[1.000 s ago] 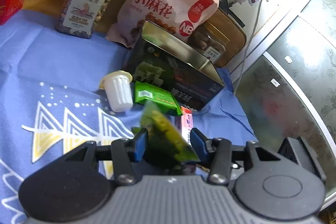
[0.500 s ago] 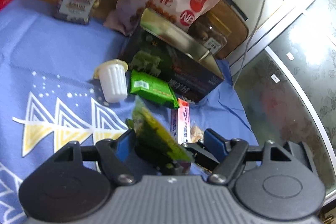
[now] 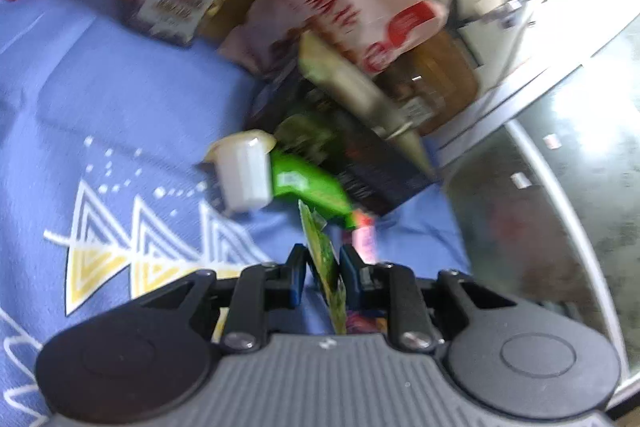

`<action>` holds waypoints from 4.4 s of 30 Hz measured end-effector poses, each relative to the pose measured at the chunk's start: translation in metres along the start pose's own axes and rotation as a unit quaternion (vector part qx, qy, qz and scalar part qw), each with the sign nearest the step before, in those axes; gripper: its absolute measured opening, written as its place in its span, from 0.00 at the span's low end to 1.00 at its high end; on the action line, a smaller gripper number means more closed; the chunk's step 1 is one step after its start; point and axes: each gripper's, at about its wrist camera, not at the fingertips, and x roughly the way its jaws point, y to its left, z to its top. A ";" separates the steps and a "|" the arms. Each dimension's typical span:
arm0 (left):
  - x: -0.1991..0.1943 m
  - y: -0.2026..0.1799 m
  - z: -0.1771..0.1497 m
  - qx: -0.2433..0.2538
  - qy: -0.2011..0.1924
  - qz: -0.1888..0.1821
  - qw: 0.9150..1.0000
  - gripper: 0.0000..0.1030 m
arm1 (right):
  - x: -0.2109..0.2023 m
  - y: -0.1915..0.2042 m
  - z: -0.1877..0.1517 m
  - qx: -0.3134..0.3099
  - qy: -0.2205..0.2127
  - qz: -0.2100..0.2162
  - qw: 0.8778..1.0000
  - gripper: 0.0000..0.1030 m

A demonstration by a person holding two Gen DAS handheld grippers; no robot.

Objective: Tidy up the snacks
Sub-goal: 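Lift the green translucent bag with the left gripper toward the tin, then open the left gripper to drop the green bag into the tin, then grasp the white jelly cup with the left gripper, then carry the jelly cup into the tin and open the left gripper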

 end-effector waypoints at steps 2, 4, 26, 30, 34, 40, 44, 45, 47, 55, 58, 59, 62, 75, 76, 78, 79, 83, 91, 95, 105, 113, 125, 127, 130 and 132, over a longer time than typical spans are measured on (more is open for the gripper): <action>-0.003 -0.006 0.001 0.011 -0.002 -0.003 1.000 0.18 | -0.001 -0.001 -0.001 0.009 -0.005 0.005 1.000 0.60; -0.002 -0.012 0.002 0.021 0.000 -0.003 1.000 0.17 | -0.004 -0.005 -0.001 0.023 -0.016 0.008 1.000 0.60; 0.095 -0.099 0.107 0.169 -0.016 0.021 0.985 0.23 | -0.023 -0.110 0.065 0.098 -0.141 -0.091 0.981 0.45; 0.121 -0.097 0.115 0.183 -0.024 0.077 0.980 0.42 | -0.007 -0.126 0.063 0.100 -0.143 -0.147 0.974 0.46; 0.130 -0.092 0.115 0.189 -0.042 0.125 0.973 0.50 | 0.002 -0.137 0.051 0.109 -0.128 -0.176 0.970 0.46; 0.113 -0.085 0.107 0.174 -0.059 0.153 0.971 0.50 | -0.010 -0.138 0.048 0.115 -0.152 -0.182 0.965 0.56; 0.082 -0.083 0.092 0.173 -0.077 0.153 0.970 0.50 | -0.028 -0.134 0.047 0.125 -0.175 -0.172 0.961 0.55; 0.075 -0.082 0.086 0.174 -0.077 0.154 0.970 0.50 | -0.034 -0.132 0.047 0.128 -0.182 -0.165 0.961 0.55; 0.063 -0.076 0.075 0.172 -0.074 0.152 0.970 0.53 | -0.044 -0.128 0.046 0.136 -0.191 -0.144 0.961 0.55; 0.034 -0.015 0.051 0.071 -0.045 0.151 0.985 0.53 | -0.017 -0.087 0.027 0.095 -0.070 -0.049 0.992 0.56; 0.023 0.007 0.053 0.031 -0.049 0.151 0.987 0.53 | -0.005 -0.069 0.029 0.070 -0.050 -0.014 0.996 0.55; 0.020 0.011 0.054 0.026 -0.050 0.151 0.987 0.53 | -0.002 -0.061 0.032 0.053 -0.048 -0.010 0.997 0.55; 0.018 0.017 0.057 0.013 -0.052 0.146 0.988 0.53 | 0.011 -0.045 0.043 0.017 -0.034 -0.005 0.999 0.55; 0.044 0.021 0.046 0.018 -0.013 0.129 0.991 0.45 | 0.061 -0.031 0.054 0.038 0.035 0.024 0.998 0.35; 0.043 0.018 0.043 0.023 -0.009 0.128 0.991 0.45 | 0.058 -0.028 0.053 0.035 0.035 0.025 0.998 0.35; 0.040 0.011 0.036 0.038 -0.004 0.127 0.991 0.45 | 0.049 -0.019 0.049 0.017 0.032 0.014 0.999 0.35; 0.037 0.006 0.031 0.048 -0.001 0.127 0.991 0.45 | 0.044 -0.014 0.046 0.005 0.030 0.007 1.000 0.35; 0.026 -0.020 -0.004 0.111 0.009 0.139 0.984 0.45 | 0.018 0.003 0.024 -0.025 0.029 0.002 0.999 0.37; 0.002 -0.055 -0.067 0.205 0.012 0.139 0.969 0.44 | -0.035 0.035 -0.022 -0.034 0.012 -0.005 0.999 0.41; -0.005 -0.061 -0.084 0.225 0.004 0.135 0.965 0.44 | -0.044 0.040 -0.035 -0.018 0.009 -0.001 1.000 0.44; -0.004 -0.076 -0.077 0.231 0.004 0.124 0.965 0.43 | -0.050 0.030 -0.035 0.018 -0.001 0.005 1.000 0.41; 0.025 -0.121 -0.027 0.274 -0.017 0.107 0.956 0.43 | -0.062 -0.005 -0.011 0.015 -0.065 -0.039 0.997 0.41; 0.136 -0.157 0.068 0.244 -0.020 0.089 0.965 0.44 | -0.044 -0.108 0.044 0.011 -0.130 -0.150 0.980 0.37; 0.152 -0.155 0.074 0.242 -0.024 0.097 0.965 0.44 | -0.036 -0.121 0.045 0.014 -0.129 -0.170 0.977 0.38; 0.169 -0.154 0.080 0.244 -0.029 0.128 0.961 0.44 | -0.030 -0.134 0.041 0.029 -0.142 -0.204 0.968 0.43; 0.174 -0.151 0.081 0.238 -0.030 0.133 0.962 0.45 | -0.027 -0.136 0.037 0.022 -0.138 -0.229 0.963 0.43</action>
